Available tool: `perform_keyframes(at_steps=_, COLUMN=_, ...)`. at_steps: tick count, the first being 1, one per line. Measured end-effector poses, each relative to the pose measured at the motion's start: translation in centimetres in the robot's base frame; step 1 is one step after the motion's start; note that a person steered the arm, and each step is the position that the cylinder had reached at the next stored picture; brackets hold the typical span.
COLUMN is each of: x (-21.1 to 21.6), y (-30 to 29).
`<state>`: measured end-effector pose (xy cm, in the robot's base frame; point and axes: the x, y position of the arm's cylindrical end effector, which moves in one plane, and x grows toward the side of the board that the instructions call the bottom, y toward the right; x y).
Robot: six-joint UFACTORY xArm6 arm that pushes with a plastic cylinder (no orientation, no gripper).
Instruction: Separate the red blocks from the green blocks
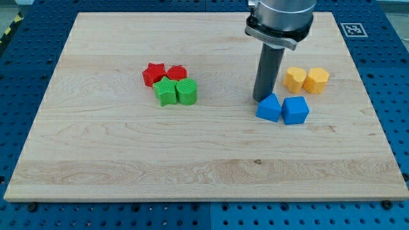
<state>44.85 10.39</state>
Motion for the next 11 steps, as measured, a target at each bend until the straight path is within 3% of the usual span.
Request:
perform_keyframes(at_steps=2, x=-1.7, y=-0.4)
perform_keyframes(at_steps=7, x=-3.2, y=-16.6)
perform_keyframes(at_steps=11, x=-2.4, y=-22.3)
